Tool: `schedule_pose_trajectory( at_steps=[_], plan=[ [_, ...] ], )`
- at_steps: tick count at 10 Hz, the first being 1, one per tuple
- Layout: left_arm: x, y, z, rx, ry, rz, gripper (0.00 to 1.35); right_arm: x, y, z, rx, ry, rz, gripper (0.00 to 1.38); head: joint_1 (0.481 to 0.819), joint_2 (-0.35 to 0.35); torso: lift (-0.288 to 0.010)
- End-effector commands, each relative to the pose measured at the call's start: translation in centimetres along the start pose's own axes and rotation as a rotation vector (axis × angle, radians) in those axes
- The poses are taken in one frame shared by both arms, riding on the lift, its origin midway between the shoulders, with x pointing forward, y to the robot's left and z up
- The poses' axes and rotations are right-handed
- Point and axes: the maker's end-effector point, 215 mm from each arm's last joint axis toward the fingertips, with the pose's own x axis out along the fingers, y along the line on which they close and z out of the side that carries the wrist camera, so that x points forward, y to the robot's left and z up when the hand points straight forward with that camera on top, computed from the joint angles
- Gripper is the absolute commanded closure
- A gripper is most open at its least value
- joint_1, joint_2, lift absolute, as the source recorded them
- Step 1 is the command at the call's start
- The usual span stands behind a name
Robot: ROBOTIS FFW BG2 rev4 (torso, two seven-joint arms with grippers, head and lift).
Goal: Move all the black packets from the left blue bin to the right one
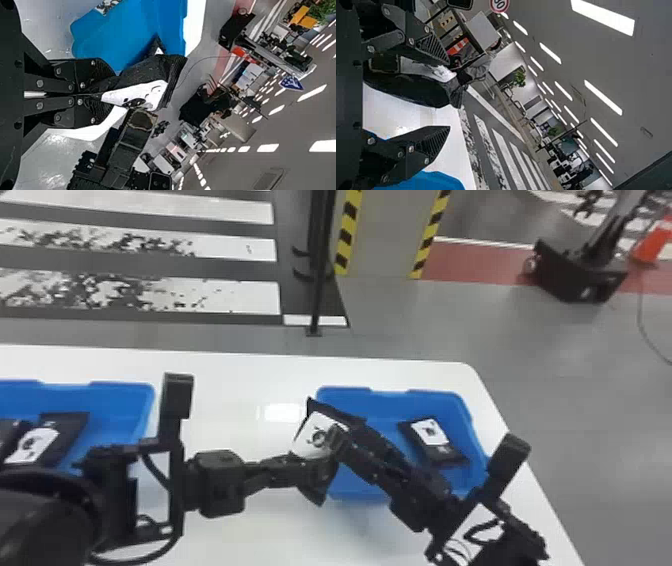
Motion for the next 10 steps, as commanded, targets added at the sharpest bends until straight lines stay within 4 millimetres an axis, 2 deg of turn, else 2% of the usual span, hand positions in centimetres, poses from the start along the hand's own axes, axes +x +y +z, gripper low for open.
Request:
schedule_pose_trajectory(
  at_steps=[1, 2, 5, 6, 7, 8, 10],
  plan=[
    [0.0, 0.1, -0.2, -0.007, 0.002, 0.002, 1.21, 0.4, 0.8, -0.6, 0.026, 0.000, 0.021, 0.97, 0.695, -0.197, -0.150],
    [0.0, 0.0, -0.1, -0.006, 0.000, -0.002, 1.21, 0.5, 0.8, -0.9, 0.036, -0.001, 0.021, 1.26, 0.695, -0.187, -0.150],
    [-0.1, 0.3, -0.3, -0.020, -0.005, 0.003, 1.19, 0.6, 1.2, -0.6, 0.058, -0.018, 0.033, 1.28, 0.695, -0.175, -0.150],
    [-0.3, 0.2, -0.8, -0.061, -0.019, -0.002, 0.90, 0.6, 1.2, -0.3, 0.057, -0.024, 0.034, 1.28, 0.695, -0.174, -0.150],
    [-1.4, 1.3, -1.3, -0.096, -0.041, 0.027, 0.40, 0.4, 0.4, 0.1, 0.049, -0.030, 0.020, 1.28, 0.695, -0.173, -0.150],
    [-2.3, 2.0, -2.3, -0.128, -0.049, 0.047, 0.10, 0.1, -0.8, 1.0, 0.031, -0.038, 0.000, 1.28, 0.695, -0.169, -0.150],
    [-4.8, 2.8, -2.5, -0.152, -0.105, 0.087, 0.15, -0.2, -3.7, 3.0, -0.010, -0.053, -0.046, 1.28, 0.695, -0.168, -0.150]
  ],
)
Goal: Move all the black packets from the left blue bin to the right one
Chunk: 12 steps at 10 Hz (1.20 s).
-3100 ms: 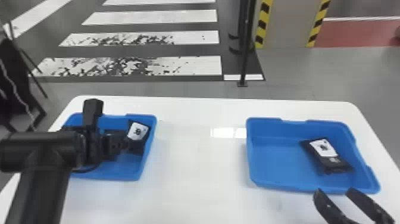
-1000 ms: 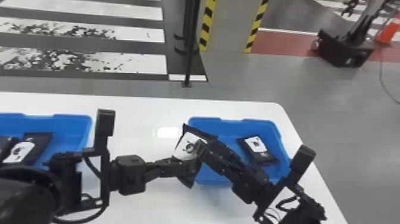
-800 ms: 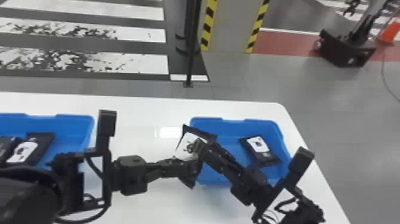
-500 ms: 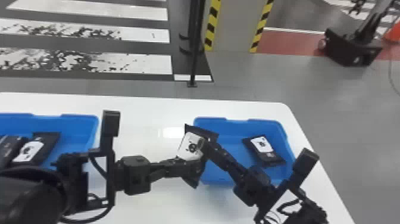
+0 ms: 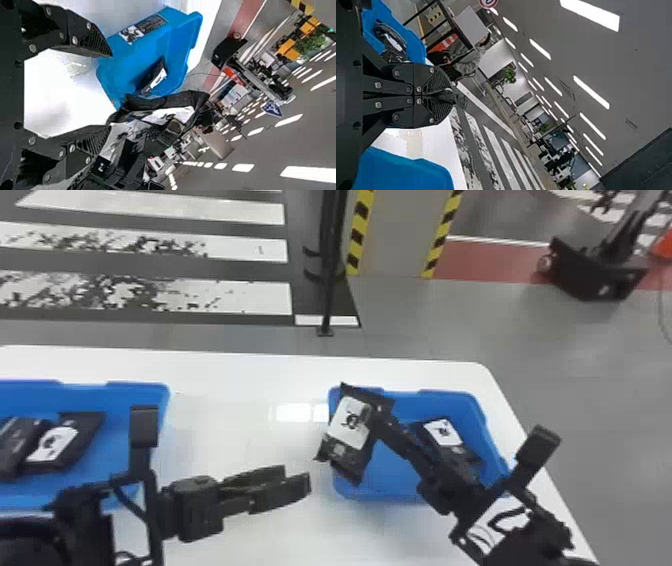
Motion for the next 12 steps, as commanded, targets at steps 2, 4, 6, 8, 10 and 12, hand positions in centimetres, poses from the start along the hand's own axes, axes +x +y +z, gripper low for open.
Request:
schedule_pose_trajectory(
  at_steps=[2, 4, 6, 8, 10, 12],
  plan=[
    [-3.4, 1.0, -0.2, -0.017, -0.049, 0.066, 0.16, 1.1, -4.5, 0.6, -0.025, 0.027, -0.052, 1.25, 0.695, -0.161, -0.150],
    [-5.0, 1.5, 0.1, -0.018, -0.076, 0.098, 0.16, 0.4, -8.7, 1.6, -0.063, 0.032, -0.135, 1.12, 0.695, -0.149, -0.150],
    [-6.1, 2.0, 0.3, -0.019, -0.089, 0.121, 0.16, -1.4, -11.5, 1.6, -0.081, 0.056, -0.207, 0.77, 0.695, -0.167, -0.150],
    [-6.3, 2.0, 0.4, -0.018, -0.093, 0.124, 0.15, -3.4, -12.5, 1.6, -0.128, 0.072, -0.265, 0.08, 0.695, -0.192, -0.150],
    [-7.0, 2.6, 1.4, 0.036, -0.093, 0.178, 0.16, -5.8, -12.0, 3.7, -0.280, 0.043, -0.325, 0.13, 0.695, -0.213, -0.150],
    [-8.5, 3.9, 2.6, 0.070, -0.108, 0.245, 0.16, -8.6, -8.5, 4.7, -0.400, -0.006, -0.379, 0.14, 0.695, -0.227, -0.150]
  ],
)
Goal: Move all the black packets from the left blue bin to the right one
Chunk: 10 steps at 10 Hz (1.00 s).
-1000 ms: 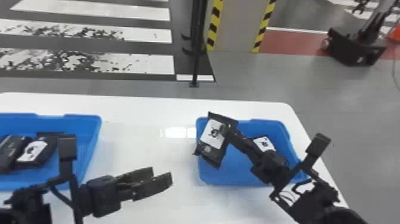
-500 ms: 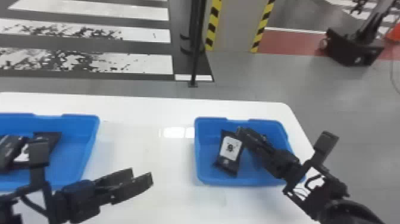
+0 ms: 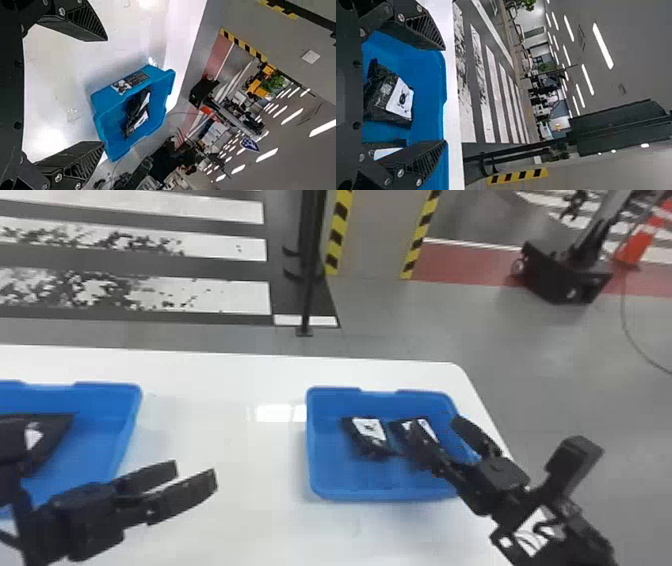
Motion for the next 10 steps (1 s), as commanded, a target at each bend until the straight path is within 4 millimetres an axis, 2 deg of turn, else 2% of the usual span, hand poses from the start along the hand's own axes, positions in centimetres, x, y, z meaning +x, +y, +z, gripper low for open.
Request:
schedule_pose_trajectory(
  at_steps=[1, 4, 5, 6, 8, 9, 10],
  plan=[
    [-0.8, 1.2, 0.4, 0.001, -0.007, 0.038, 0.16, -3.1, 1.8, 1.3, -0.049, -0.042, -0.028, 0.14, 0.695, -0.224, -0.150],
    [-3.7, 5.8, 1.8, 0.002, -0.027, 0.182, 0.16, -7.4, 3.9, 2.8, -0.103, -0.076, -0.090, 0.14, 0.695, -0.177, -0.150],
    [-5.0, 7.4, 2.9, 0.014, -0.041, 0.236, 0.16, -8.3, 4.7, 3.0, -0.098, -0.076, -0.100, 0.14, 0.695, -0.164, -0.150],
    [-6.8, 9.9, 4.7, 0.037, -0.054, 0.324, 0.15, -9.1, 4.9, 2.2, -0.080, -0.057, -0.109, 0.14, 0.695, -0.134, -0.150],
    [-10.8, 14.7, 6.7, 0.053, -0.033, 0.514, 0.15, -9.4, 5.2, 0.6, -0.038, -0.027, -0.106, 0.14, 0.695, -0.029, -0.150],
    [-12.7, 16.9, 7.4, 0.048, -0.015, 0.599, 0.15, -9.3, 5.2, 0.4, -0.032, -0.024, -0.103, 0.14, 0.695, 0.020, -0.150],
    [-13.7, 18.7, 7.4, 0.022, 0.005, 0.648, 0.16, -9.3, 5.2, 0.1, -0.025, -0.016, -0.101, 0.14, 0.695, 0.048, -0.150]
  ],
)
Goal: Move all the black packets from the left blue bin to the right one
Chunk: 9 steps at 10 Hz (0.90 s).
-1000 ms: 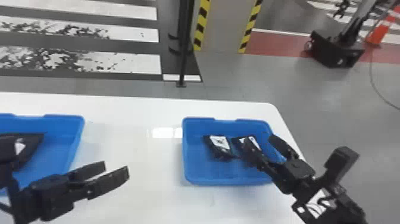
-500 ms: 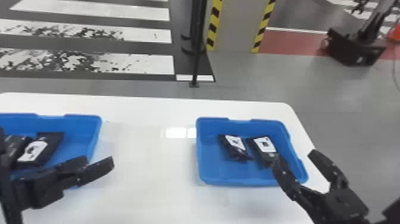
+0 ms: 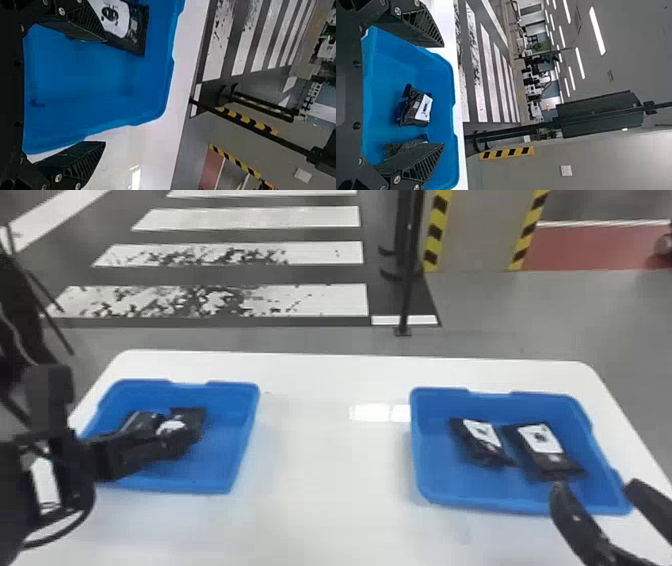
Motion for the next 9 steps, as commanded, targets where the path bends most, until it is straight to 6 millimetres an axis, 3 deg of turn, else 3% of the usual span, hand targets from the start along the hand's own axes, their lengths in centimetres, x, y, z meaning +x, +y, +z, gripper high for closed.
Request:
schedule_pose_trajectory(
  at_steps=[1, 4, 9],
  plan=[
    [0.5, 3.0, -0.2, -0.027, 0.051, 0.073, 0.16, 0.0, 0.1, -0.2, 0.007, 0.007, 0.006, 0.14, 0.695, 0.093, -0.150],
    [3.0, 5.9, -0.9, -0.069, 0.122, 0.138, 0.16, 0.0, 0.0, -0.9, 0.018, 0.023, 0.009, 0.14, 0.695, 0.158, -0.150],
    [7.9, 8.1, -1.5, -0.108, 0.210, 0.182, 0.17, 0.6, 0.1, -1.6, 0.035, 0.032, 0.021, 0.15, 0.695, 0.175, -0.150]
  ],
)
